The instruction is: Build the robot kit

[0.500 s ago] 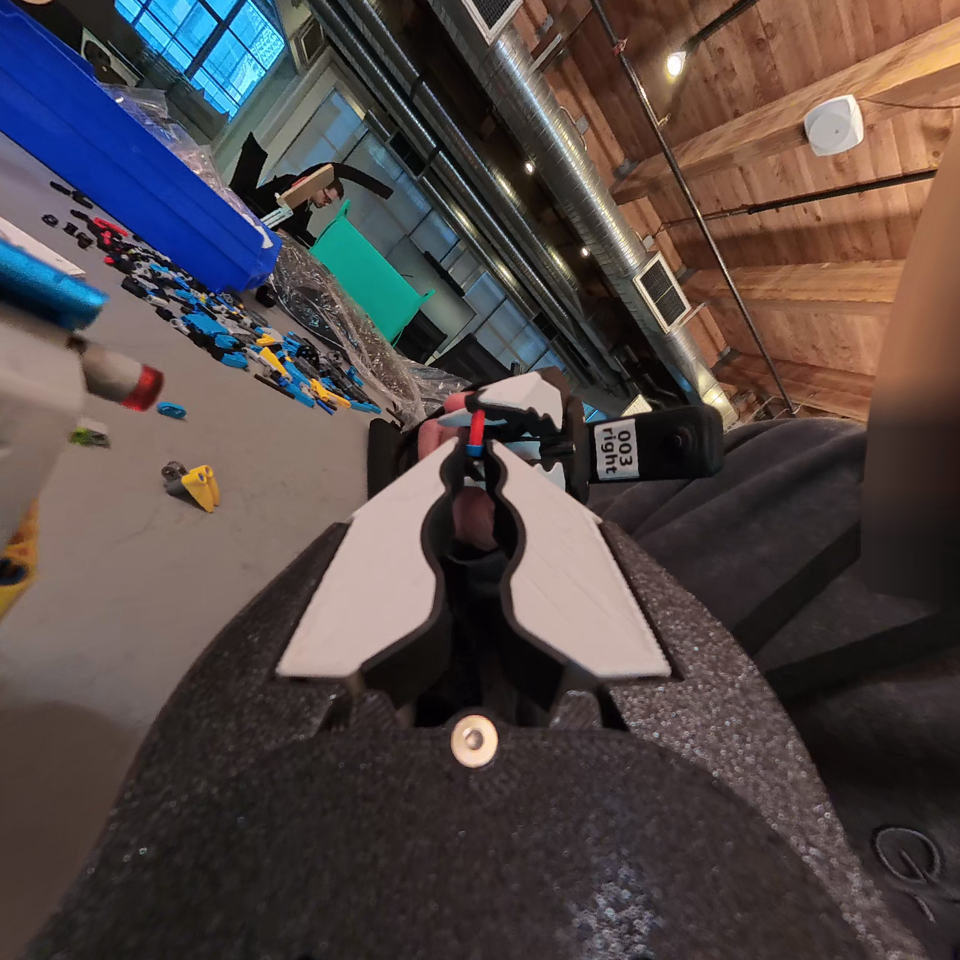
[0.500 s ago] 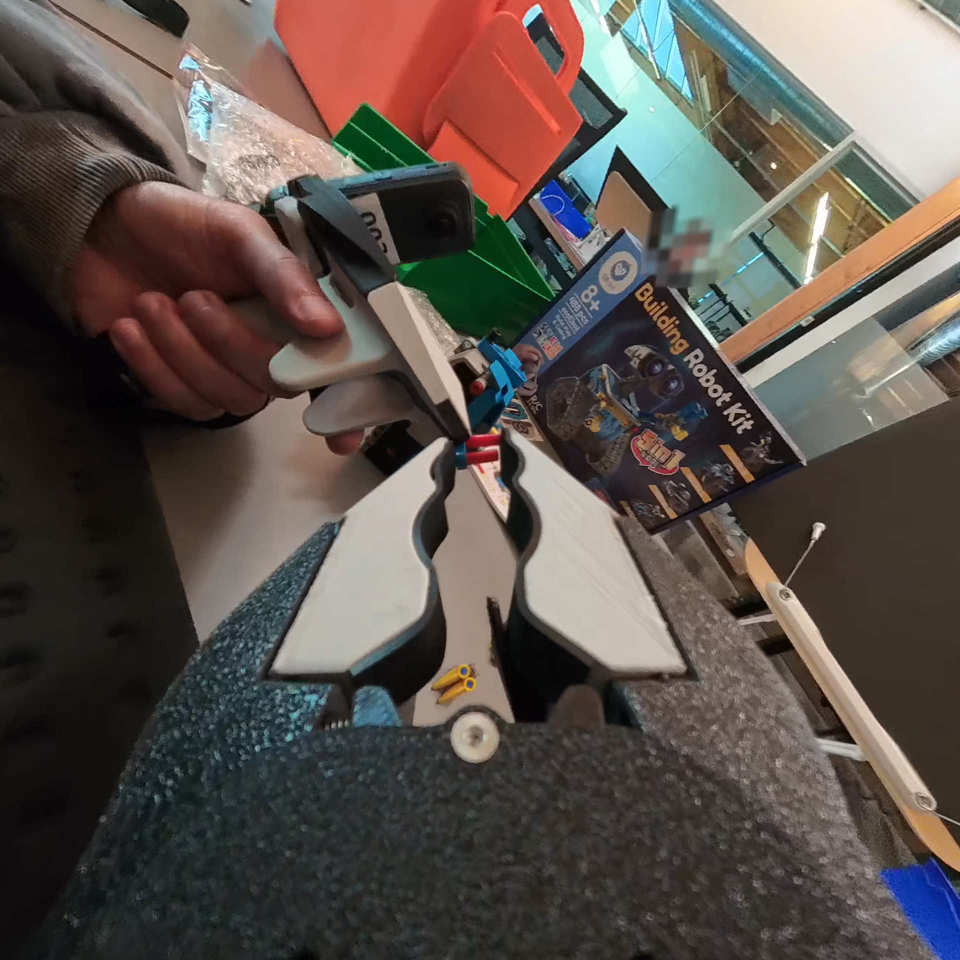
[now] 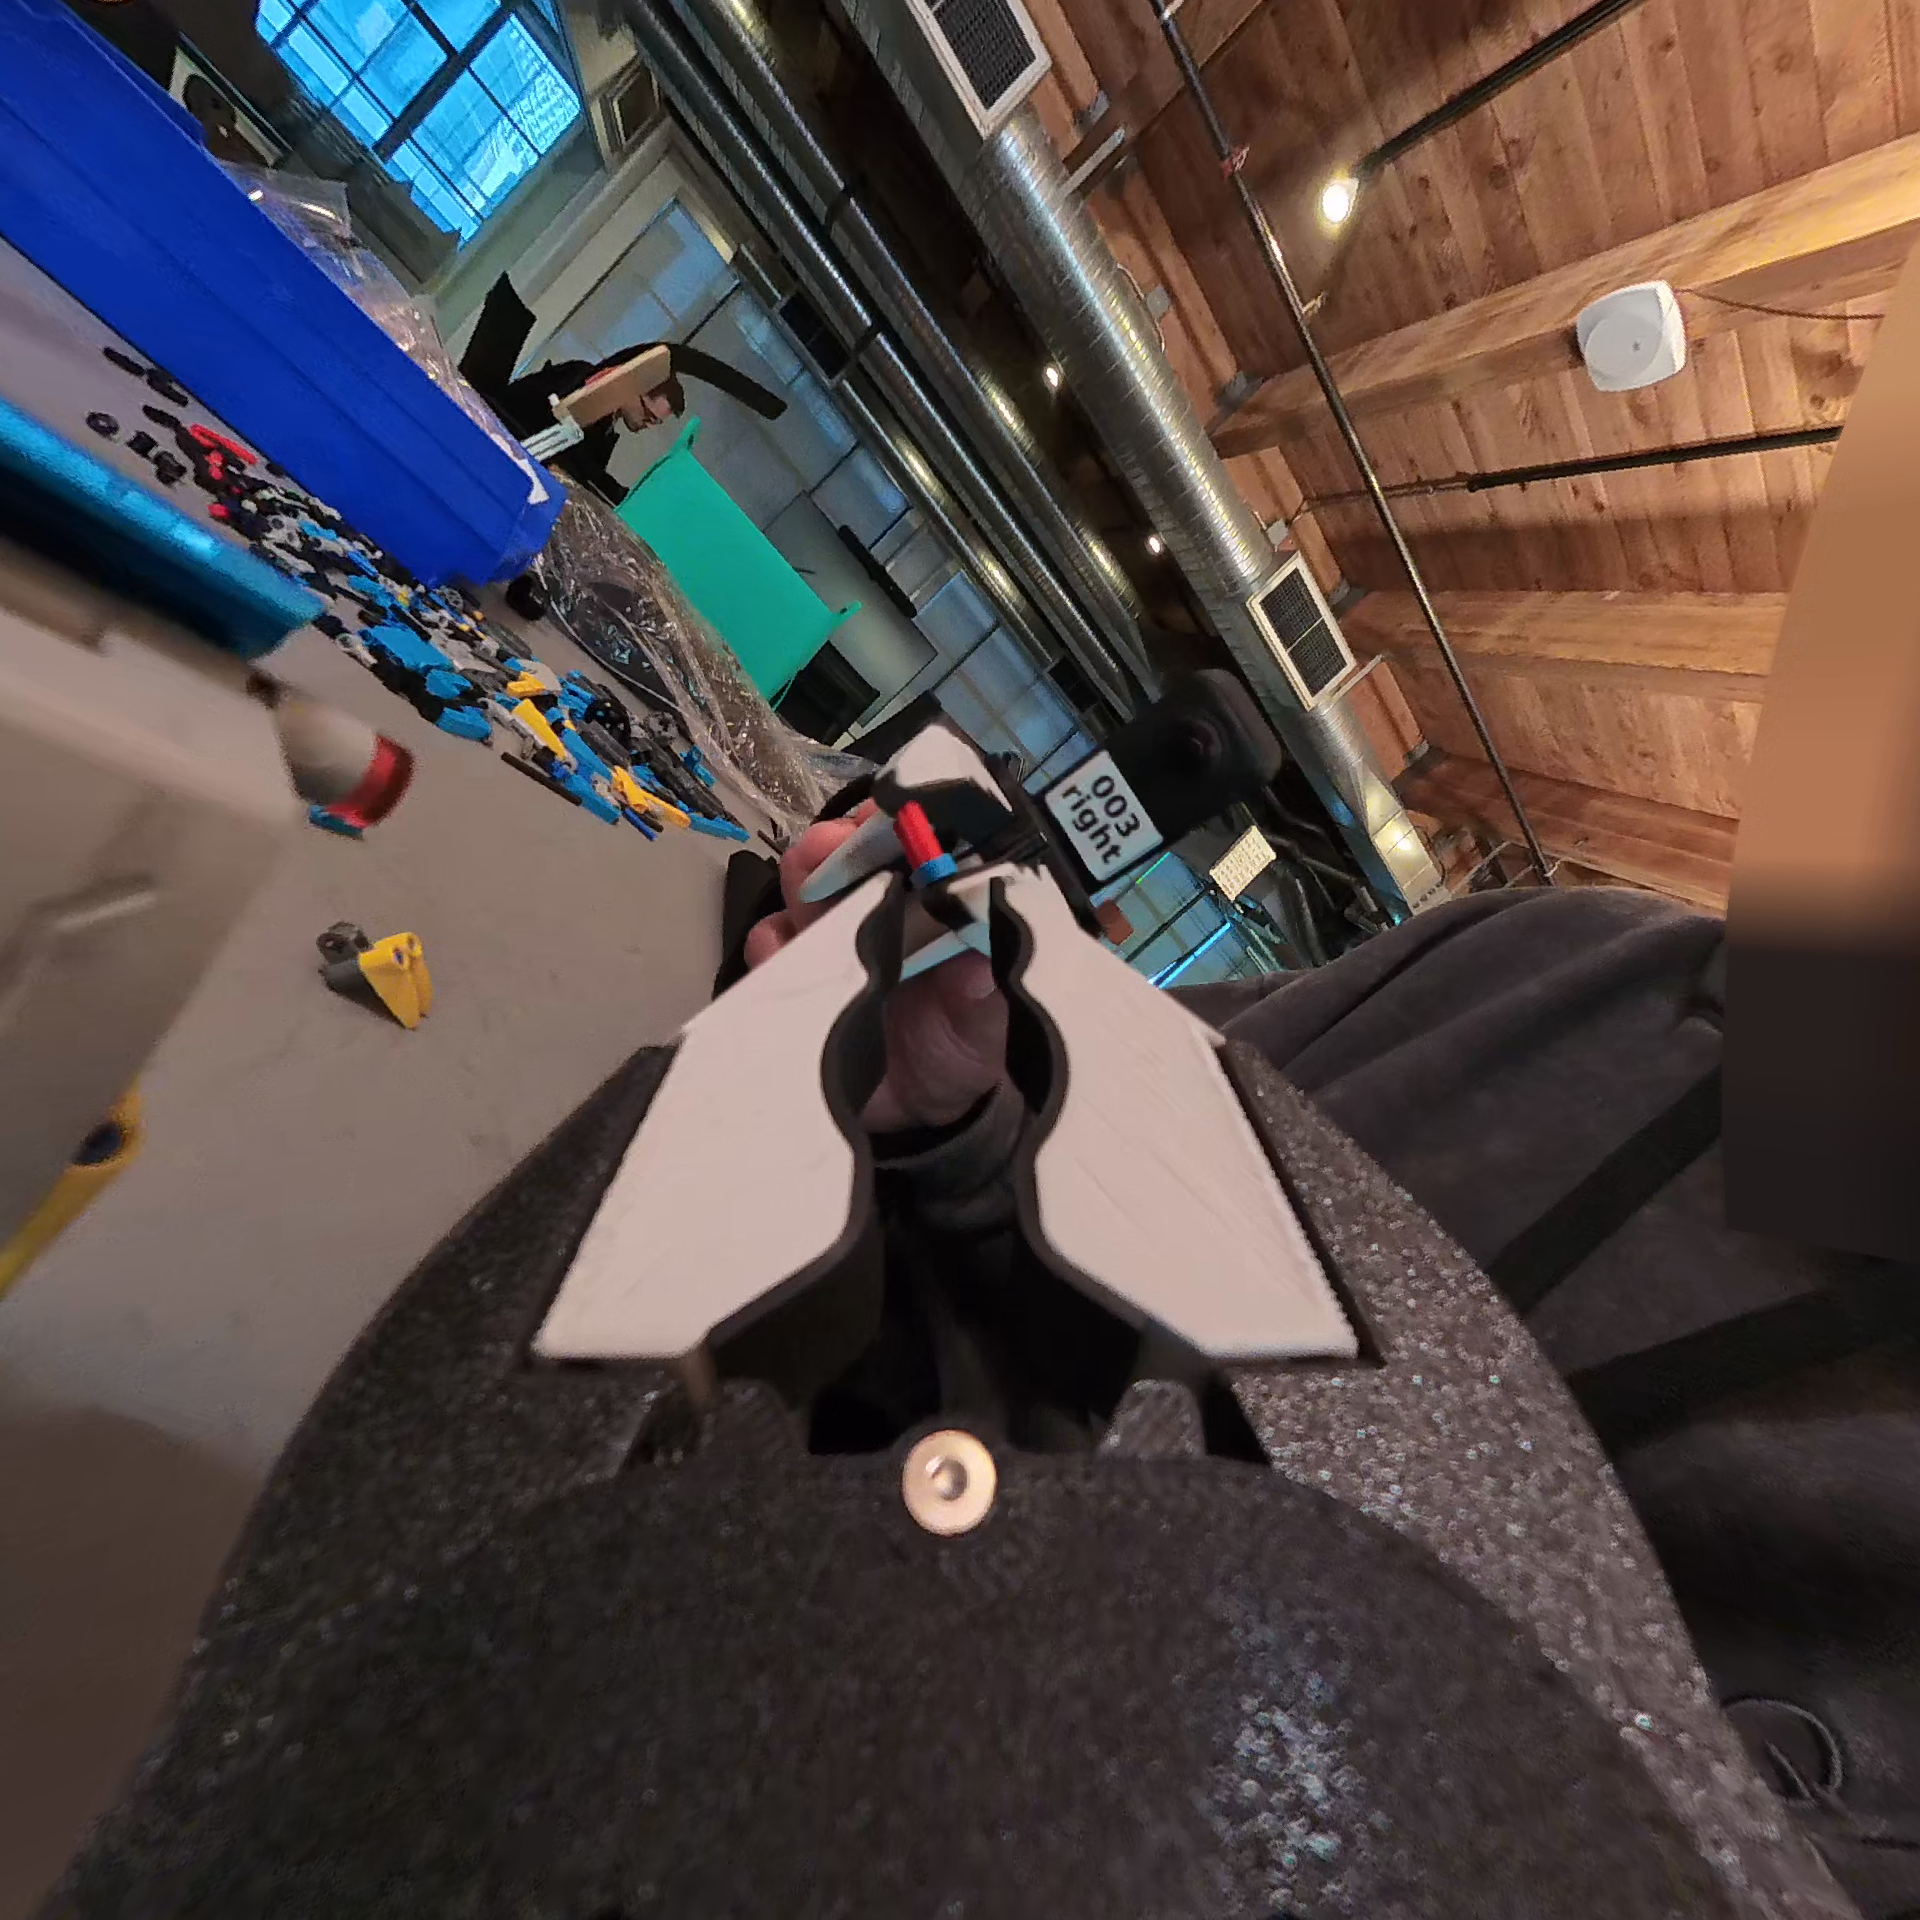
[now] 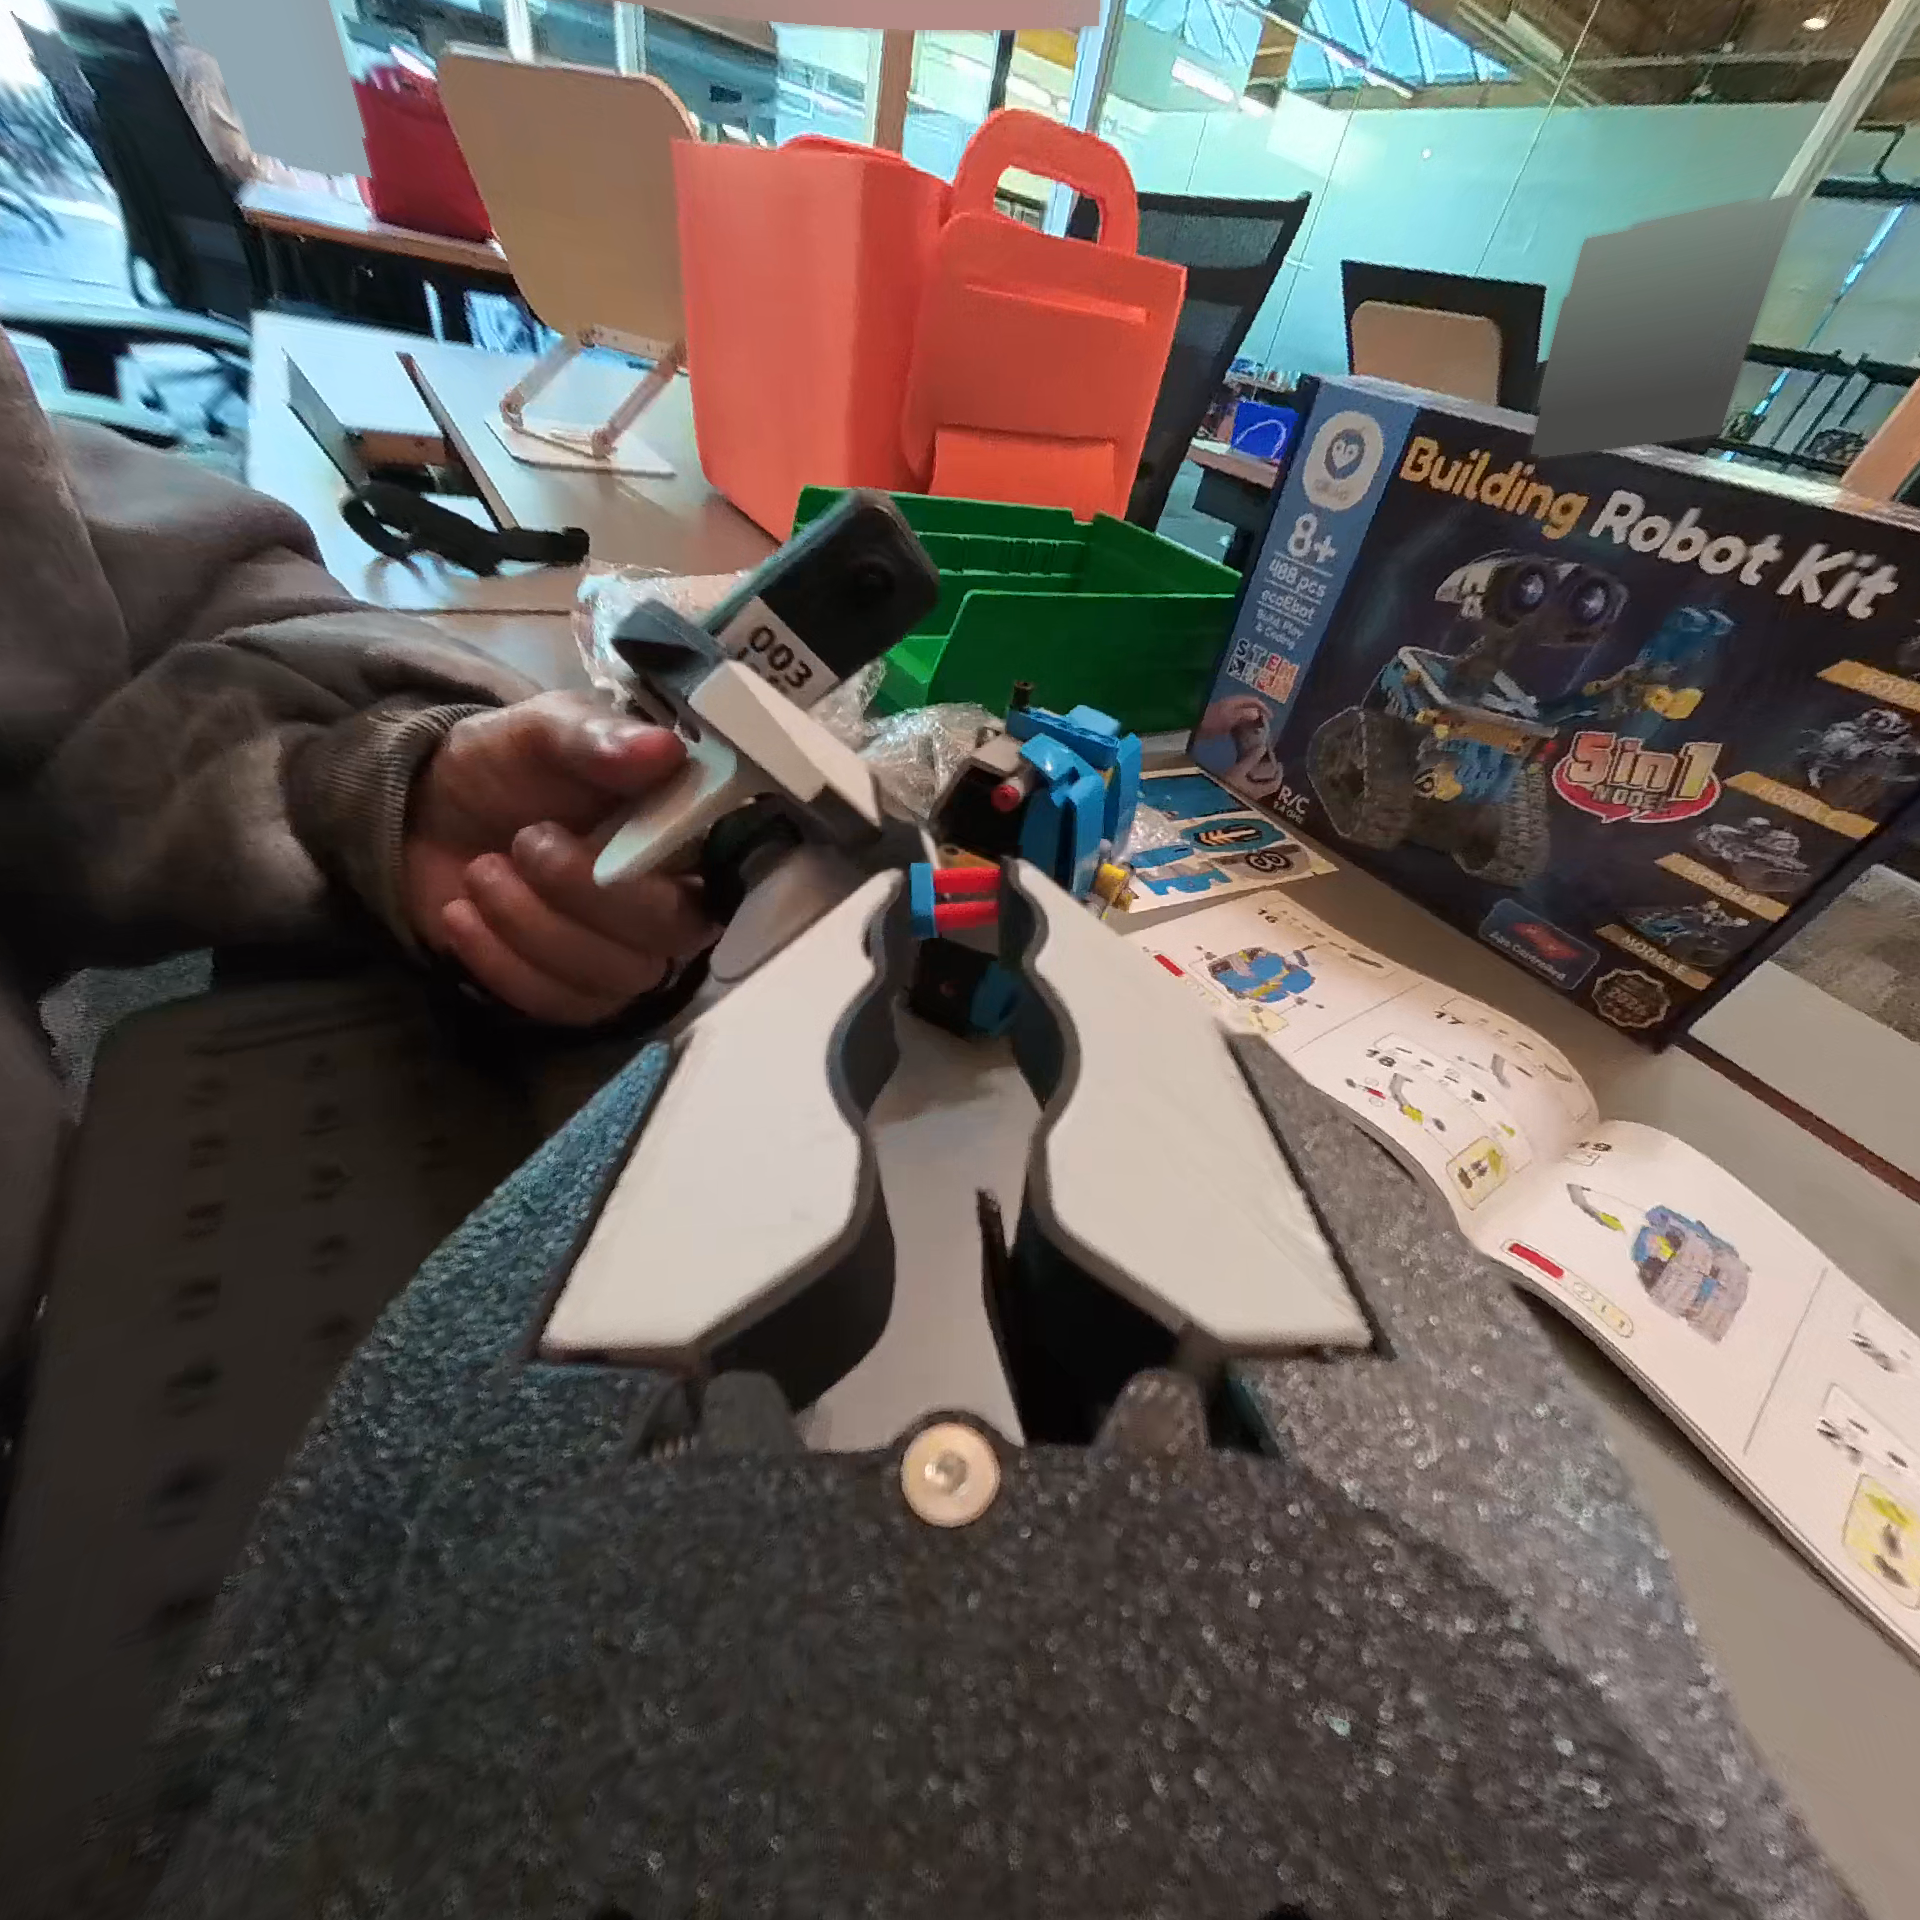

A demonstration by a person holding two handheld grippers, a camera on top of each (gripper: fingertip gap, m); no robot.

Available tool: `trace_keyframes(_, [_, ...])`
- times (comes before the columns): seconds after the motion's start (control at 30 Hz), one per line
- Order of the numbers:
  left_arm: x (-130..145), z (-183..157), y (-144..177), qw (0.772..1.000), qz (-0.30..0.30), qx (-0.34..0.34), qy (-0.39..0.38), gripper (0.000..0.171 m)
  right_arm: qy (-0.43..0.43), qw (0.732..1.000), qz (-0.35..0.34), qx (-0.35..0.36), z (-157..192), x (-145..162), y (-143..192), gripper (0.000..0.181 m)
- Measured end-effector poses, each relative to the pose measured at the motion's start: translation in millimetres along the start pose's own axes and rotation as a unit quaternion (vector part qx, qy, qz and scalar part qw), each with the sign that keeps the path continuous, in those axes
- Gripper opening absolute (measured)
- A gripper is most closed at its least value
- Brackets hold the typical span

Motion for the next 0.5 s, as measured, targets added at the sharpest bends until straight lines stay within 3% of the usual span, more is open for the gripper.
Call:
trace_keyframes(0.23, [1.2, 2.8, -0.1, 1.0, 0.013, -0.006, 0.009, 0.009, 0.148, 0.986, 0.033, 0.071, 13.9, -0.7, -3.7, 0.016])
trace_keyframes(0.5, [2.6, 2.7, 0.7, 1.0, 0.02, -0.016, -0.006, 0.002, 0.109, 0.991, 0.024, 0.069, 10.1, 3.4, -0.8, 0.028])
Point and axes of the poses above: each gripper's, where its closed fingertips meet, y back along the fingers, x out of its underside, z = x × y across the jaws, the point moved 8 cm from there along y, back along the fingers, and after that the axes turned 1 degree about -x, right-handed, at the moved point
